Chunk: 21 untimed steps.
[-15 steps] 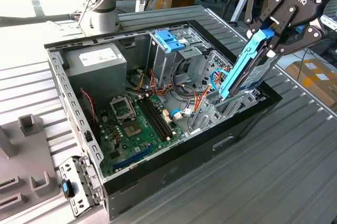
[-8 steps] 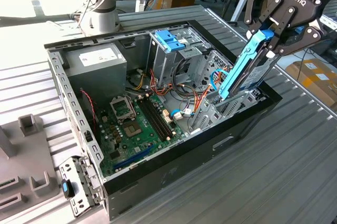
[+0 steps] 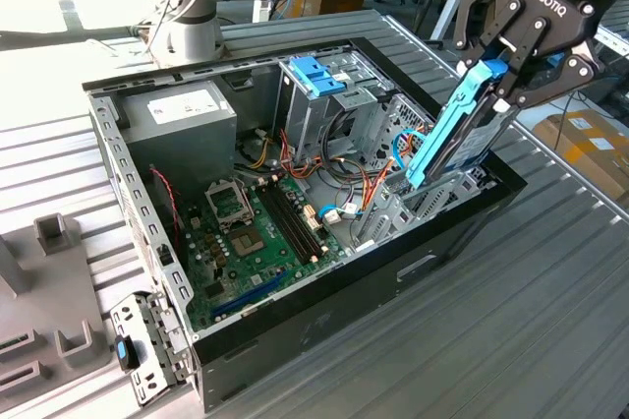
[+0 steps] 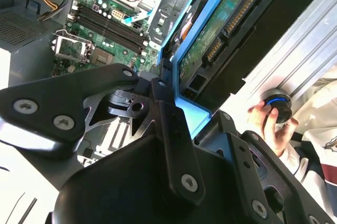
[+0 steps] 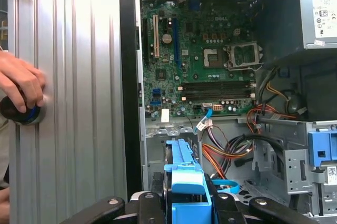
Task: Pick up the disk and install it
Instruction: 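Insert the disk into the insertion slot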
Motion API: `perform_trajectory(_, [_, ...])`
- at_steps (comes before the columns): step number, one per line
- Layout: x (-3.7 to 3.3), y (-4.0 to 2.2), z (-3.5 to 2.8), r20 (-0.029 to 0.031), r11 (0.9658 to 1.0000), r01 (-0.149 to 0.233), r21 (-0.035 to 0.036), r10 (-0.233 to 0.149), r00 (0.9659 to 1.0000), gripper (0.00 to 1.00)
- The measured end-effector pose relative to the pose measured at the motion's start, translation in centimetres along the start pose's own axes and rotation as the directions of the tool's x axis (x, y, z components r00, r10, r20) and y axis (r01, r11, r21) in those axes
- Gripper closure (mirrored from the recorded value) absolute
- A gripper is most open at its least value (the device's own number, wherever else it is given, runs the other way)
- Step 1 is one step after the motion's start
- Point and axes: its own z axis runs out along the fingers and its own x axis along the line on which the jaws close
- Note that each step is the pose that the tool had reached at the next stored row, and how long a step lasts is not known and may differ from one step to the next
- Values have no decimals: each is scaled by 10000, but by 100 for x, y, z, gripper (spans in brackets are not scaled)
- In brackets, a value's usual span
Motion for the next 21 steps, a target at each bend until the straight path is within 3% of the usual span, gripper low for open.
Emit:
perform_trajectory(4, [1,4,25,-2,10000,33,-1,-33,10000,63])
perform_trajectory(10, [1,4,31,-51,9955,951,-30,-951,9955,63])
perform_trajectory(14, [1,4,34,-84,9876,1571,-53,-1571,9875,63])
perform_trajectory(18, [1,4,34,-103,9807,1956,-67,-1956,9806,63])
perform_trajectory(21, [1,3,35,-119,9734,2291,-81,-2292,9733,63])
